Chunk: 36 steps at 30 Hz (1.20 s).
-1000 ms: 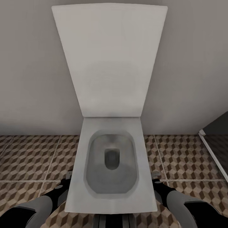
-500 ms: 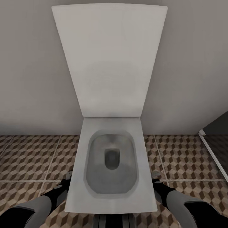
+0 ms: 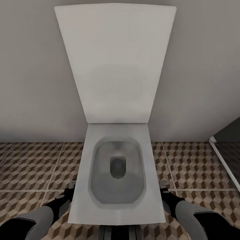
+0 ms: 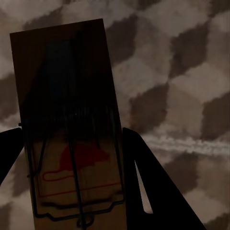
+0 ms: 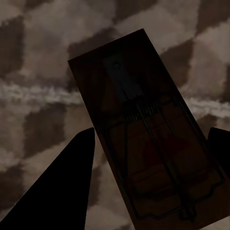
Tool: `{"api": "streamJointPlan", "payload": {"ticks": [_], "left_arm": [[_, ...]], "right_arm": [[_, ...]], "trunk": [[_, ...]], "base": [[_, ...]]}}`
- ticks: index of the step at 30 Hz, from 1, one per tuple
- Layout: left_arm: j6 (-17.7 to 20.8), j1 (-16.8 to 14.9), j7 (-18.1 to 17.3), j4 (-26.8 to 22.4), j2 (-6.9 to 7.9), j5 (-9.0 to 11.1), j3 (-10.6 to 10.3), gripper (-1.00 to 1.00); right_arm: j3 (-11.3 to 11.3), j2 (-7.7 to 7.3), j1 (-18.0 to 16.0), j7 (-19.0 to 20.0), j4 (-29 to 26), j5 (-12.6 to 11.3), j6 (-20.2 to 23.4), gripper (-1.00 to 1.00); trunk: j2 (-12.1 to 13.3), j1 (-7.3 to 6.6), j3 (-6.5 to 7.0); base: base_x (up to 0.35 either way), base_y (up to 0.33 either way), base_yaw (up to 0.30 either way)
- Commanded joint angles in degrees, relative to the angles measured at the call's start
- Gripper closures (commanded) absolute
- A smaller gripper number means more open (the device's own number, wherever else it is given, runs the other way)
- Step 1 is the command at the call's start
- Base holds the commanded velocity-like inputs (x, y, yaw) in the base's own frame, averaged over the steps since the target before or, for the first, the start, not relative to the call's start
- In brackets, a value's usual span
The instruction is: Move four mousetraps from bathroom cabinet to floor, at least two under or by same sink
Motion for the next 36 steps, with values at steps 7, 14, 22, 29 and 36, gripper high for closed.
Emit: {"api": "streamJointPlan", "payload": {"ticks": [7, 14, 22, 29, 36], "left_arm": [[-0.2, 0.0, -0.1, 0.0, -0.13, 0.1, -0.5, 1.00], [-0.2, 0.0, 0.2, 0.1, -0.26, -2.5, -0.5, 1.00], [-0.2, 0.0, 0.3, 0.1, -0.31, -3.4, -0.5, 1.00], [-0.2, 0.0, 0.3, 0.0, -0.31, -3.5, -0.4, 1.00], [-0.1, 0.0, 0.4, 0.0, -0.26, -3.4, -0.4, 1.00]], "right_arm": [[0.3, -0.06, -0.1, -0.3, 0.1, 0.4, 0.1, 1.00], [0.3, -0.07, -0.1, -0.3, 0.1, 0.4, 0.1, 1.00], [0.3, -0.11, -0.1, -0.3, 0.1, 0.4, 0.1, 1.00], [0.3, -0.08, -0.1, -0.3, 0.1, 0.4, 0.1, 1.00], [0.3, -0.08, -0.1, -0.3, 0.1, 0.4, 0.1, 1.00]], "trunk": [[0.0, -0.01, -0.03], [0.0, -0.01, -0.03], [0.0, -0.01, -0.03], [0.0, -0.01, -0.03], [-0.1, 0.09, -0.92]], "base": [[0.000, 0.000, 0.000], [0.000, 0.000, 0.000], [0.000, 0.000, 0.000], [0.000, 0.000, 0.000], [0.000, 0.000, 0.000]]}}
